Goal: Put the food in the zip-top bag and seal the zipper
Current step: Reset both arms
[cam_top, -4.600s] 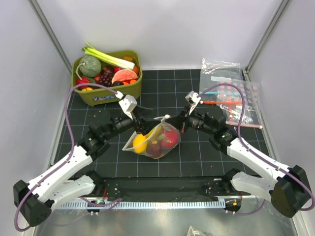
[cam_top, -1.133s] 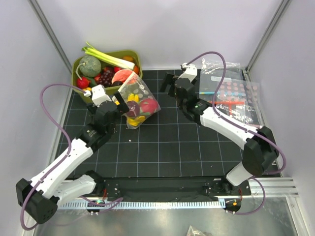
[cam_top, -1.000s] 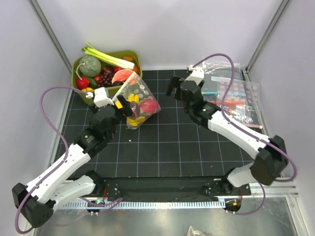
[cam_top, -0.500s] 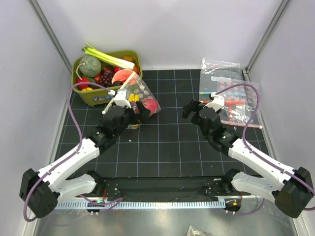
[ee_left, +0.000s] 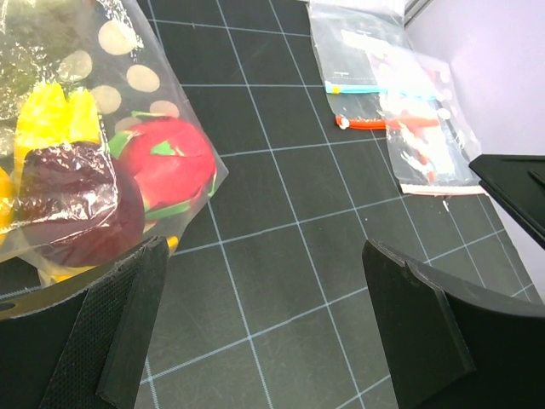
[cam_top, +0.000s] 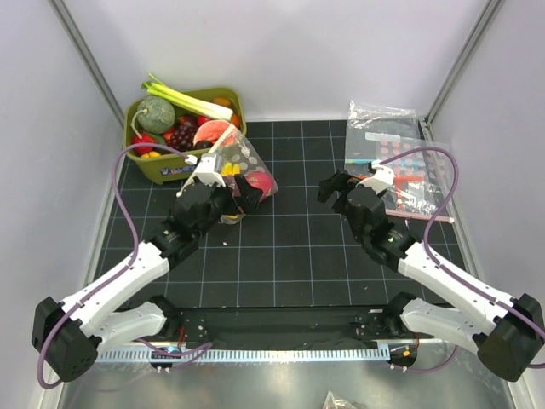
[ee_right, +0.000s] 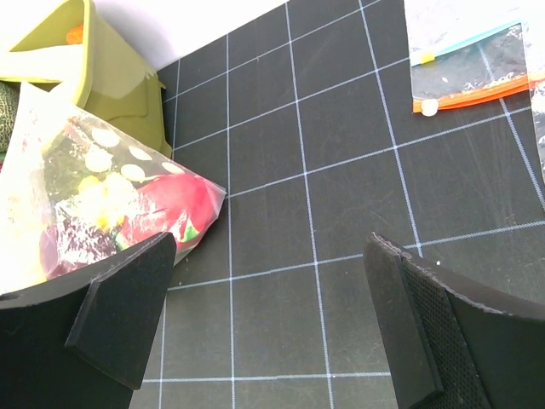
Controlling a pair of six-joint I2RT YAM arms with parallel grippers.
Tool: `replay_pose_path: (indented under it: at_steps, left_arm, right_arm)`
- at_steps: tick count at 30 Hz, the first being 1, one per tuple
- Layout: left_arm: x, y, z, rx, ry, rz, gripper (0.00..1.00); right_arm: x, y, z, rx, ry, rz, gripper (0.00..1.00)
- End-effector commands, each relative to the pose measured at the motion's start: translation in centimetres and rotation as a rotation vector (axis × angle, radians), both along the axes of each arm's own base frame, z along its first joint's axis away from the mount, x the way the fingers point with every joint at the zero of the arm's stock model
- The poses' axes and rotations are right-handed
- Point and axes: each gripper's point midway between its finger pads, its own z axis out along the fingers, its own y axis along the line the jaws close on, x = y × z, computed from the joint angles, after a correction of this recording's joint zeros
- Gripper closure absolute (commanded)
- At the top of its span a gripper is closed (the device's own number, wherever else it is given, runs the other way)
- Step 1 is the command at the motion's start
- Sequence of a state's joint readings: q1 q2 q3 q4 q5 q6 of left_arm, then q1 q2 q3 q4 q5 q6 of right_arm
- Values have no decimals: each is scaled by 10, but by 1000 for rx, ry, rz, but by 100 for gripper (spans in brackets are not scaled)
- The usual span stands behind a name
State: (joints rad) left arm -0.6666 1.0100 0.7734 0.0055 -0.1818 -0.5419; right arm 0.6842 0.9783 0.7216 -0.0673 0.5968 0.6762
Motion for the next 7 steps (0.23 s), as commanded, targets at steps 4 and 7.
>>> replay_pose_path:
  at_steps: [4,7]
  left_arm:
    - [2,1,25,-40,-74,10,0]
    - [2,2,25,-40,-74,13,0]
  right_arm:
    - [6,2,27,71,-91,-12,1]
    - [5,9,28,92,-101,22,0]
